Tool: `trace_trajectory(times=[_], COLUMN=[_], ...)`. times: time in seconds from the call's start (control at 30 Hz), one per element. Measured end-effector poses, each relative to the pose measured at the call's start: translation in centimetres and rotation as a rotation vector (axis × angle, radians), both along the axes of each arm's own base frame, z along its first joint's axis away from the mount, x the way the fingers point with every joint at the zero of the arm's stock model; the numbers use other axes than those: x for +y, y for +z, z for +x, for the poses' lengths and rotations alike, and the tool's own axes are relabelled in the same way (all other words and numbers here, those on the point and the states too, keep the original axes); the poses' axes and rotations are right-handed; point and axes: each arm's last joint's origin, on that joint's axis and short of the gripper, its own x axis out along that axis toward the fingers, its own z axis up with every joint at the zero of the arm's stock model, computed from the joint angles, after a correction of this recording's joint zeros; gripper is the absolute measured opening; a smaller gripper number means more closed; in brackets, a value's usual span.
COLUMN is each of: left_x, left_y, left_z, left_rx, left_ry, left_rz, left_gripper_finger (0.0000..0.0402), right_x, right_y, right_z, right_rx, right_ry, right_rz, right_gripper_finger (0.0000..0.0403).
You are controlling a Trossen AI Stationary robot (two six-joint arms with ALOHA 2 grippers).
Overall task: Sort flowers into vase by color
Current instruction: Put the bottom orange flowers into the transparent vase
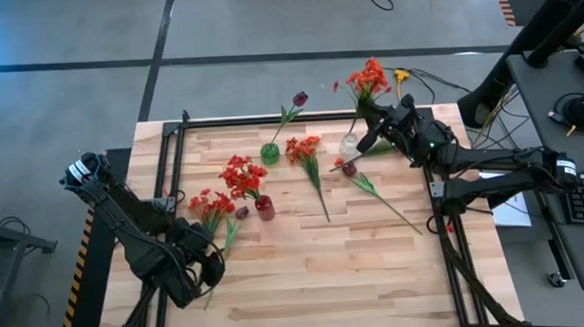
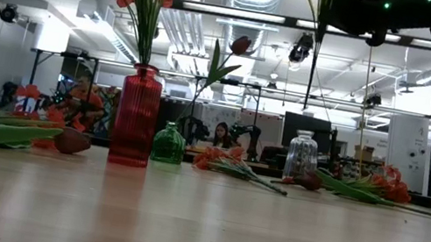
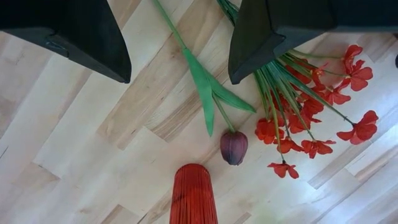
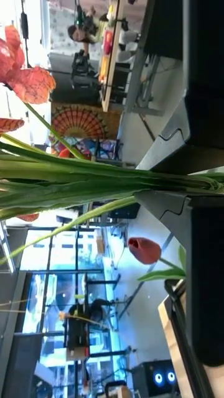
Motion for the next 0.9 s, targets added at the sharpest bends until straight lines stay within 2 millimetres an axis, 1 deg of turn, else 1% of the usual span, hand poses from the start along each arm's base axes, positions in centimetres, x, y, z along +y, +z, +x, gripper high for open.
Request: trace_trajectory(times=[0.3, 0.63, 0.9], left_x=[0.1, 0.1, 0.1], left_y=[-0.3, -0.4, -0.3], left_z=[-0.1, -0.1, -0.1], left_rx=[0.008, 0.008, 0.008], left_ry=[0.0, 0.001, 0.001], left_rz=[0.009, 0.01, 0.01], left_gripper_finger=[0.0251, 0.0251, 0.0251], right_x=[-0.2, -0.2, -0.2], right_y=[-1.0, -1.1, -1.6], right_z=[-0.1, -0.2, -0.2], right_rx=[0.022, 0.022, 0.034], right_ry=[-0.015, -0.015, -0.015], right_rz=[0.024, 0.025, 0.032], right_gripper_finger=[0.0028, 0.0028, 0.0028])
